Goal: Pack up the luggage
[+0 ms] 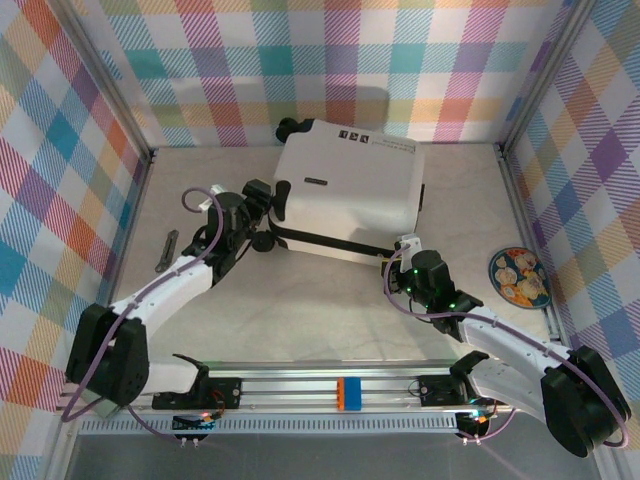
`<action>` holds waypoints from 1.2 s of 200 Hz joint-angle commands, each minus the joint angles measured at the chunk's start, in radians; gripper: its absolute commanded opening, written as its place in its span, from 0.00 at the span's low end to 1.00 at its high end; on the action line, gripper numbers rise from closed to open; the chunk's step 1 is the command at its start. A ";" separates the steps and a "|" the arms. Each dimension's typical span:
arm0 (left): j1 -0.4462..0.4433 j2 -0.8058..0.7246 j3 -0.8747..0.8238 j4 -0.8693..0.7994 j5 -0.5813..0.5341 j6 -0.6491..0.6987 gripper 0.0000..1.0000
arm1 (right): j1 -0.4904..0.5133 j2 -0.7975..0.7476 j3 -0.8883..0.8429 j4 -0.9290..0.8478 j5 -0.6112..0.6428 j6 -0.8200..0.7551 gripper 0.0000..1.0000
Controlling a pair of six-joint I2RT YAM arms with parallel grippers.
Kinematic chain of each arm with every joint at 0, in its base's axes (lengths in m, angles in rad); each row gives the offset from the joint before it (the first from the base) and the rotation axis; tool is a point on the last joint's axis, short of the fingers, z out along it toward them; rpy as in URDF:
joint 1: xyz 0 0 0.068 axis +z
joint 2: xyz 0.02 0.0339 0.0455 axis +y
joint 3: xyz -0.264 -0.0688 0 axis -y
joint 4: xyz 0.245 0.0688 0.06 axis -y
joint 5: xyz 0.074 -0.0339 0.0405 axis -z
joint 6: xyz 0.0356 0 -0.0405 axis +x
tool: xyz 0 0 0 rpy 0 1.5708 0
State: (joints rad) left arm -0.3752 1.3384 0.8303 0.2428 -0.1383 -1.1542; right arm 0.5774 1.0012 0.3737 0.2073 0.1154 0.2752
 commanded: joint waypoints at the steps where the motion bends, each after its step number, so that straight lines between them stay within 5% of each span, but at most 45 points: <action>1: 0.018 0.064 0.053 0.066 0.076 0.015 0.81 | 0.009 -0.046 0.001 0.037 -0.002 -0.014 0.00; 47: 0.027 0.156 0.098 0.104 0.167 0.027 0.73 | 0.009 -0.070 -0.002 0.012 0.010 -0.025 0.00; 86: 0.027 0.178 0.147 0.006 0.164 0.106 0.38 | 0.009 -0.093 -0.009 0.002 0.021 -0.021 0.00; 105: 0.029 0.170 0.160 -0.041 0.147 0.152 0.30 | 0.007 -0.103 -0.003 -0.023 0.052 -0.027 0.00; 191: 0.121 0.194 0.183 -0.052 0.235 0.246 0.16 | -0.025 -0.155 0.016 -0.125 0.144 -0.037 0.00; 240: 0.194 0.227 0.213 -0.056 0.301 0.258 0.09 | -0.131 -0.186 0.036 -0.240 0.164 0.001 0.00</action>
State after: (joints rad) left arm -0.2596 1.5219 1.0210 0.2379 0.1989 -0.9474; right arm 0.5163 0.8547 0.3645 0.0101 0.1768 0.2508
